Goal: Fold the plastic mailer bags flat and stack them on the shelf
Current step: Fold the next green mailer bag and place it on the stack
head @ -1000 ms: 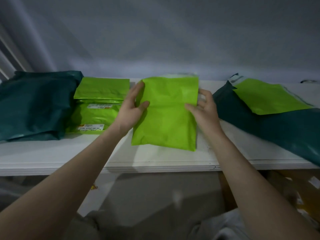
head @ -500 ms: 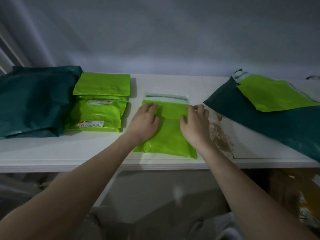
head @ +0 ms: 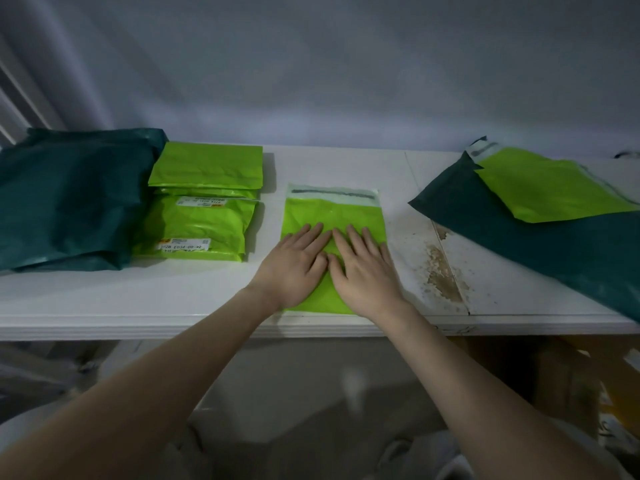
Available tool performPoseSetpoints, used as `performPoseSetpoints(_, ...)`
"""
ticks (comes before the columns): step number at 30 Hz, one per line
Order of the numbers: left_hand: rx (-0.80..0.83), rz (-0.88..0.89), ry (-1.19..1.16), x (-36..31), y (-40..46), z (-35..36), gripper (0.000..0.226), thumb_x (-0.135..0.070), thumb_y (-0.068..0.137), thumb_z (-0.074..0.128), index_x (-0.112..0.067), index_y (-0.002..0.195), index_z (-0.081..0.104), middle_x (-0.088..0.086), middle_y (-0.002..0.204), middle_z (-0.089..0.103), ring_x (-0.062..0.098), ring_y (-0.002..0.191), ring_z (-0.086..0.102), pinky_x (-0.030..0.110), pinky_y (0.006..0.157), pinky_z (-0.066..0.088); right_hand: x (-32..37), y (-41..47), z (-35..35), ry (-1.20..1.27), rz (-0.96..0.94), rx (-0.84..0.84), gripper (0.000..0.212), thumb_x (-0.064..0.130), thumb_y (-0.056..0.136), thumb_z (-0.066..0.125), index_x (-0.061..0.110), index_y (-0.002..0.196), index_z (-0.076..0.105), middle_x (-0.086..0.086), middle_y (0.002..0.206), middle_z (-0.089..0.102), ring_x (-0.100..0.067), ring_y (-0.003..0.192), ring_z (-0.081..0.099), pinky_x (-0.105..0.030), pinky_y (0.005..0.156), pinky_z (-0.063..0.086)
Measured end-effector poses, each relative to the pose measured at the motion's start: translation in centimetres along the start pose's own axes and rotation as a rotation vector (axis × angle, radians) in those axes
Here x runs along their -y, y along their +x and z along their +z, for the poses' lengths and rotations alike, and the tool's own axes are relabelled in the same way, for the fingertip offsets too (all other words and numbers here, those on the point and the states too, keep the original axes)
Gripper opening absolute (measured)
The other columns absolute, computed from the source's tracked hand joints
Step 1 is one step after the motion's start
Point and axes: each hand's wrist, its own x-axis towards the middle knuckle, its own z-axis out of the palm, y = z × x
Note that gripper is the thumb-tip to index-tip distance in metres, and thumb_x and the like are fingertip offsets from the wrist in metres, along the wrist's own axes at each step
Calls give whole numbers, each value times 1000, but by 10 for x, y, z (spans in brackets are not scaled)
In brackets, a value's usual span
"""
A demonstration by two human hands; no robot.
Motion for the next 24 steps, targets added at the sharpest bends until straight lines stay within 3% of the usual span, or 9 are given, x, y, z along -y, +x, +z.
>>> performPoseSetpoints(8,-40,2,-5,3,-2,4,84,-52,73,-2,-22,148,22,5,156,18,23,145,12,33,118,11,-1,-1,-1,-39,7,24,60,51,97,22,28,151,9,-4,159,5,-27,146,-2,-49,118,3)
performPoseSetpoints(14,-56,-161,22,3,-1,3,91,-62,65,1,-28,148,16,-2,158,9,17,146,1,34,118,2,-7,3,-2,17,57,4,68,59,92,27,24,150,15,-5,159,6,-19,147,1,-42,118,5)
performPoseSetpoints(20,-72,-167,31,4,1,5,92,-68,66,2,-30,148,14,-2,159,8,17,146,0,39,118,-2,-10,6,-2,8,91,20,67,61,93,19,27,150,12,-7,159,4,-22,147,-2,-51,117,0)
performPoseSetpoints(24,-98,-201,18,-1,3,-2,90,-67,65,6,-31,147,18,-1,157,16,18,145,11,46,116,3,-12,11,-8,-27,91,30,67,63,92,16,27,148,15,-3,158,11,-22,145,7,-53,114,11)
